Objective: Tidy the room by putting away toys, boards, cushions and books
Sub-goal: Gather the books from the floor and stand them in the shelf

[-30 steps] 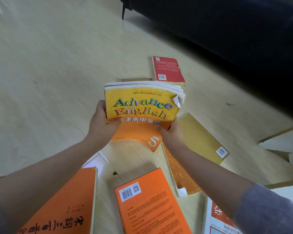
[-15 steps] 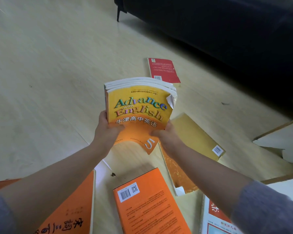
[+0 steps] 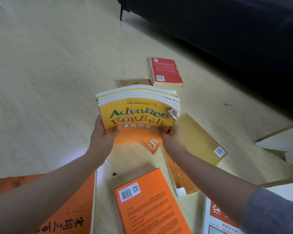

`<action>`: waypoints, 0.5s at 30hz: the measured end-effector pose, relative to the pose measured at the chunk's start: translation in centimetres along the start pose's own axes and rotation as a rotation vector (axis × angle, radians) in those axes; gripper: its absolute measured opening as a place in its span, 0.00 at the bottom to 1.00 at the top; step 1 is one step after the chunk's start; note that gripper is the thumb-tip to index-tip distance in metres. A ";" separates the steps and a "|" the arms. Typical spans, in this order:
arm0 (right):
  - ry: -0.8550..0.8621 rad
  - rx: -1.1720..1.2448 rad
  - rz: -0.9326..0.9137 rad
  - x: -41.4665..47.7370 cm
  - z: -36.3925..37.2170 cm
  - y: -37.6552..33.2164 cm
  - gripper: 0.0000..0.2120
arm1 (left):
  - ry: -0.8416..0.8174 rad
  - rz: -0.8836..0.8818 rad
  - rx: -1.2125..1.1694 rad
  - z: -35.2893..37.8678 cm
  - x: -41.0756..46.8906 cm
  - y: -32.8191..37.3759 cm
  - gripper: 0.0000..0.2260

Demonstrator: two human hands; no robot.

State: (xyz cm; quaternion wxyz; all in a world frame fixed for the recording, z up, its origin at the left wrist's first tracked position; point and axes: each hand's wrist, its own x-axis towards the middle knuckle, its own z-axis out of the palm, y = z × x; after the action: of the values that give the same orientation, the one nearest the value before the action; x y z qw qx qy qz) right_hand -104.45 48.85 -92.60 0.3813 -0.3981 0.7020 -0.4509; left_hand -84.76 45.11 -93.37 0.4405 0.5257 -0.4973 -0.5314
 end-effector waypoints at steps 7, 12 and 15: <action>-0.060 0.116 0.126 0.3 -0.1 0.2 0.21 | -0.091 -0.048 -0.021 0.1 -0.2 -0.4 0.21; -0.082 0.225 0.179 0.2 0.1 0.3 0.22 | -0.046 -0.055 -0.040 1.2 -0.5 -0.5 0.23; -0.106 0.186 0.161 0.2 -0.2 0.5 0.22 | -0.005 -0.064 -0.028 1.8 -0.5 -0.5 0.21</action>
State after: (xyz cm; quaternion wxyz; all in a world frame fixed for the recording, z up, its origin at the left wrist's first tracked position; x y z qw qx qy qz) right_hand -104.82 48.89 -93.08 0.4880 -0.3265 0.6658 -0.4604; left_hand -86.54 45.75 -93.93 0.4295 0.5337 -0.4738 -0.5534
